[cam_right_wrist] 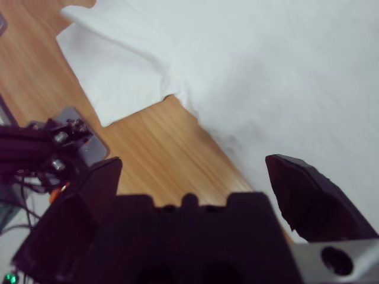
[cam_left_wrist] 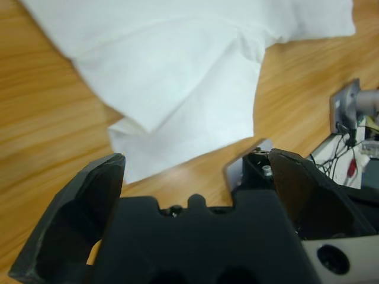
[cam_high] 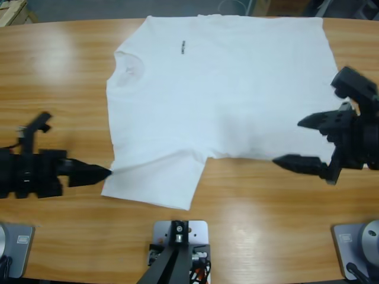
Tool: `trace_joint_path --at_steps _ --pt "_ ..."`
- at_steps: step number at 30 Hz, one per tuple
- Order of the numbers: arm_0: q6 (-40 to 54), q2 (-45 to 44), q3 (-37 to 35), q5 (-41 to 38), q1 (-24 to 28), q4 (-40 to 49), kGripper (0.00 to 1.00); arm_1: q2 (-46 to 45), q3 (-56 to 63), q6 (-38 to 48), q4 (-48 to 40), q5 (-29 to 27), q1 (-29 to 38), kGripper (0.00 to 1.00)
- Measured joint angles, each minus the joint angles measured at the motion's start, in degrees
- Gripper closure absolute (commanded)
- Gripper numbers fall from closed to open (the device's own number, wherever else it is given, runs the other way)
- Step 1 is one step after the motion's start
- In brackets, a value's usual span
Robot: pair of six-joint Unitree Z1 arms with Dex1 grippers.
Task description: Fold clothes
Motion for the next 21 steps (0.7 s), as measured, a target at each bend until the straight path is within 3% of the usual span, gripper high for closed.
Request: trace_joint_path --at_steps 4,21 --pt "-0.09 6.54 0.34 -3.05 -0.01 -3.21 0.101 -1.00 -0.53 1.77 1.54 -1.98 -0.02 0.000" --pt "-1.84 15.30 3.03 -1.20 -0.02 -6.56 0.101 -1.69 -0.64 3.86 3.73 -2.03 -0.03 0.000"
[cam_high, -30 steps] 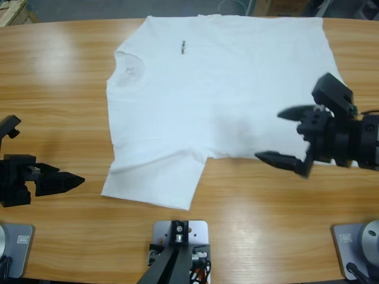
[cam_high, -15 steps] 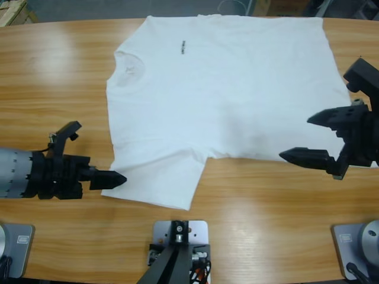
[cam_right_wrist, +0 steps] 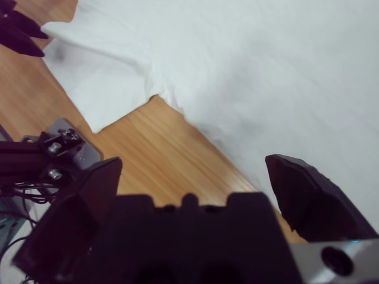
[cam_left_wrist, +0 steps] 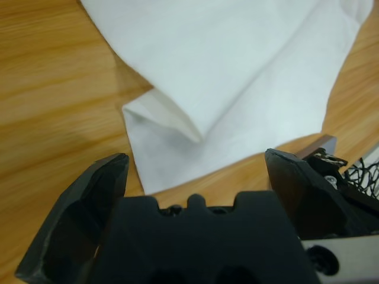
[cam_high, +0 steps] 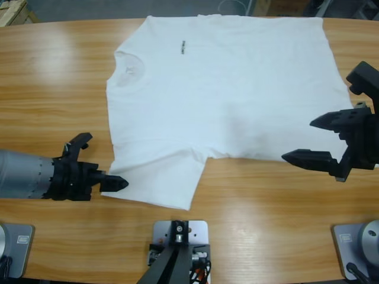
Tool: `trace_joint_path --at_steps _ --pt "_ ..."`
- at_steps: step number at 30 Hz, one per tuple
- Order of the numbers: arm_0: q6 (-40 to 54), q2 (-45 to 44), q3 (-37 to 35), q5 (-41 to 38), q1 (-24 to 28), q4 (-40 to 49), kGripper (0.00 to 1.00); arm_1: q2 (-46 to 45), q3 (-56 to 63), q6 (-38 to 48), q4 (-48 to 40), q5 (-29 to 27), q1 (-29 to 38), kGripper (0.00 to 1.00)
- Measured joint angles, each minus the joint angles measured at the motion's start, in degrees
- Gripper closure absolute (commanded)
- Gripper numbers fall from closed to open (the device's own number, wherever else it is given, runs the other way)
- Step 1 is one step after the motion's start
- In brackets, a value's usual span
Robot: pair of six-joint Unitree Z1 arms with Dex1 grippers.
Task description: Fold clothes
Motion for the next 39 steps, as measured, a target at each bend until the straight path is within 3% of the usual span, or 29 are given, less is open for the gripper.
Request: trace_joint_path --at_steps 8,20,39 --pt "2.64 1.86 -0.01 0.42 0.00 -2.27 0.101 -2.06 -2.86 0.00 5.16 -0.30 0.00 0.000" --pt "3.06 1.92 -0.19 7.28 -0.04 -2.60 0.101 -3.39 -2.85 0.01 6.09 -0.91 -0.06 0.000" --pt "3.06 6.95 -3.13 0.44 -0.04 -8.51 0.101 -6.44 -2.86 0.13 7.45 -0.91 -3.04 0.000"
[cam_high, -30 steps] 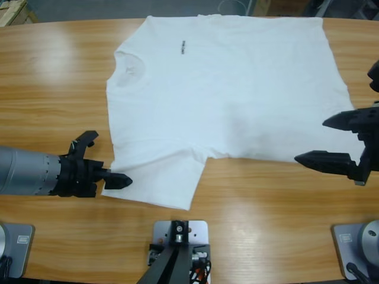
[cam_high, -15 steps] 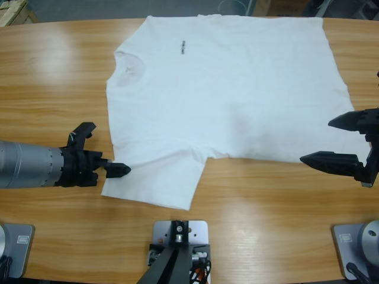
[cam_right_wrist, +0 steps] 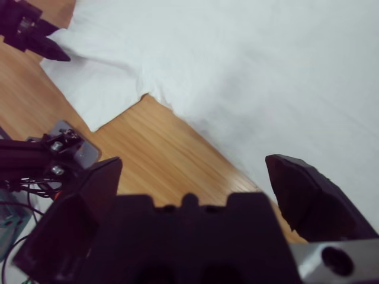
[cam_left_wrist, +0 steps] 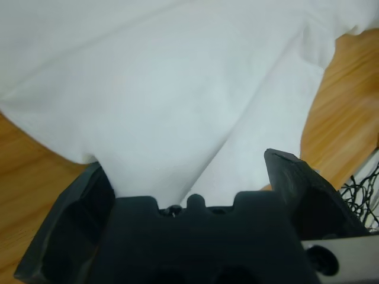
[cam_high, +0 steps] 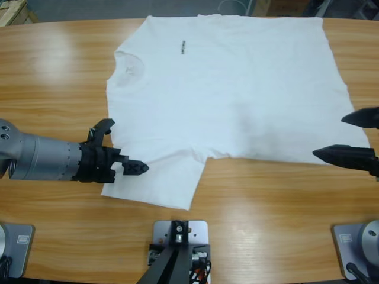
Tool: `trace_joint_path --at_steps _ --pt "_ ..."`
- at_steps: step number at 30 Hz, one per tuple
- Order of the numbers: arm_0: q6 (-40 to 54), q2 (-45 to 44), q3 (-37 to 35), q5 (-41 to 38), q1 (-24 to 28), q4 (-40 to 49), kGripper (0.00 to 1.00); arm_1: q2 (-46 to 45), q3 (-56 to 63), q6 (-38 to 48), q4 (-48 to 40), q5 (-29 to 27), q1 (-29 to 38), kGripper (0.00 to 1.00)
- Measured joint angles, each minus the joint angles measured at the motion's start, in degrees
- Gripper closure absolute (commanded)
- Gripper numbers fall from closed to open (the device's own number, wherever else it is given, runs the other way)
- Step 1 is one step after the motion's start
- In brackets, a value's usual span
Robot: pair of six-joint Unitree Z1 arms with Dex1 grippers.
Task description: Fold clothes
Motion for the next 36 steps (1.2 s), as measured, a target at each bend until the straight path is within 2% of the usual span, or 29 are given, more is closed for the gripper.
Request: trace_joint_path --at_steps 1,3,5,7,8,20,25,26,28,30,36 --pt "0.00 0.01 0.00 -0.03 0.00 0.00 0.120 -0.08 0.00 0.00 0.12 0.00 -0.06 0.000" --pt "0.00 0.02 0.00 -0.06 0.00 0.00 0.282 -0.12 0.00 0.00 0.34 0.00 -0.13 0.000" --pt "0.03 0.02 0.00 -0.06 0.00 0.00 0.512 -0.13 0.00 0.00 0.42 0.00 -0.16 0.000" --pt "0.19 0.02 0.00 -0.06 0.00 0.00 0.851 -0.13 0.00 0.00 0.43 0.00 -0.17 0.000" --pt "0.25 0.01 0.00 -0.06 0.00 0.00 0.990 -0.13 0.00 0.00 0.43 0.00 -0.20 0.000" --pt "2.31 -2.75 0.42 -0.06 0.00 0.02 1.000 -0.13 0.00 0.00 0.80 0.28 -5.68 0.000" --pt "2.91 -2.97 0.42 -0.31 0.00 0.10 1.000 -0.07 0.00 0.01 1.14 0.66 -9.88 0.002" --pt "3.00 -2.97 0.42 -0.46 0.00 0.21 1.000 0.13 -0.09 0.01 1.47 0.66 -10.52 0.010" --pt "3.23 -2.97 0.42 -0.83 0.00 0.40 1.000 1.16 -0.63 0.01 2.59 0.66 -11.41 0.098" --pt "3.37 -2.97 0.42 -1.17 0.00 0.45 1.000 2.99 -2.63 0.01 3.99 0.65 -12.86 0.105" --pt "3.38 -2.97 0.42 -1.25 0.00 0.67 1.000 7.45 -6.89 2.83 7.96 2.37 -21.25 0.098"
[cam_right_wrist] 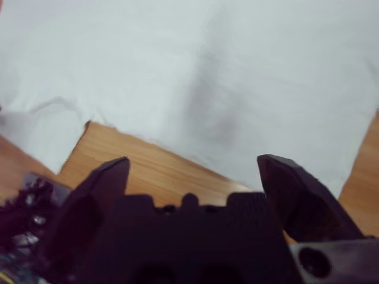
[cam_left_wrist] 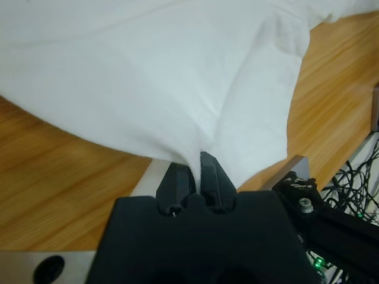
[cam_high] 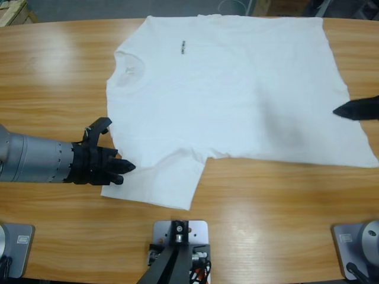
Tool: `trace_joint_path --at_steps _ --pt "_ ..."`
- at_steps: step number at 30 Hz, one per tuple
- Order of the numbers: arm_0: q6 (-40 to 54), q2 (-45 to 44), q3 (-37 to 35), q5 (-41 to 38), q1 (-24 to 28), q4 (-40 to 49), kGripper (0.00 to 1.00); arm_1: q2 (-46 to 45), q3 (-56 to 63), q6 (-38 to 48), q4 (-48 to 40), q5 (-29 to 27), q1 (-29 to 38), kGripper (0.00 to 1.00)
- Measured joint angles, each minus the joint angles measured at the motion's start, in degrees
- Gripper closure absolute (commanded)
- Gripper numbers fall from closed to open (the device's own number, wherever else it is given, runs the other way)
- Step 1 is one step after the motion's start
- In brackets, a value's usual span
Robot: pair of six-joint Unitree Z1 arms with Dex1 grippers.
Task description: Fold clothes
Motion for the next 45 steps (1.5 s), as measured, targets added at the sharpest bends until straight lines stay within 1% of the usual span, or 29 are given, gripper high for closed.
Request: trace_joint_path --at_steps 4,6,9,11,13,16,20,26,29,32,40,45 --pt "0.04 -0.37 -0.05 -0.30 1.04 0.85 1.000 2.19 0.06 2.95 0.22 5.02 -6.88 0.072" --pt "0.34 -1.33 -0.29 -0.75 2.72 1.95 1.000 4.06 0.06 3.56 0.84 7.63 -9.57 0.003" --pt "1.79 -2.85 -1.55 -1.70 6.18 5.00 1.000 7.81 0.06 4.11 2.03 12.62 -12.56 0.023" --pt "2.72 -3.62 -2.89 -2.00 7.52 7.17 1.000 11.27 0.06 4.33 2.95 16.16 -14.12 0.014" --pt "3.64 -4.24 -3.97 -2.61 8.45 8.81 1.000 14.02 0.08 4.70 3.48 17.68 -15.37 0.012" --pt "4.48 -4.59 -5.21 -2.89 9.31 10.67 1.000 14.22 1.85 8.28 2.30 17.34 -16.52 0.013" --pt "5.18 -4.60 -6.66 -3.00 10.03 12.44 1.000 10.01 7.50 14.83 -3.79 15.96 -16.70 0.005" --pt "7.14 -4.61 -7.67 -3.28 12.43 14.89 1.000 2.41 11.59 21.89 -7.38 6.22 -16.77 0.004" --pt "8.30 -4.89 -8.66 -3.48 14.36 16.86 1.000 0.95 12.11 23.92 -9.41 3.91 -16.78 0.009" --pt "9.61 -5.29 -9.37 -3.71 16.34 18.49 1.000 1.07 13.05 25.86 -11.45 3.52 -16.78 0.009" --pt "11.06 -5.30 -10.74 -4.11 18.24 19.94 1.000 3.63 19.97 32.80 -17.75 3.34 -16.78 0.018" --pt "12.53 -5.20 -13.30 -4.35 19.96 22.24 1.000 4.40 21.86 35.70 -20.10 3.17 -16.78 0.018"
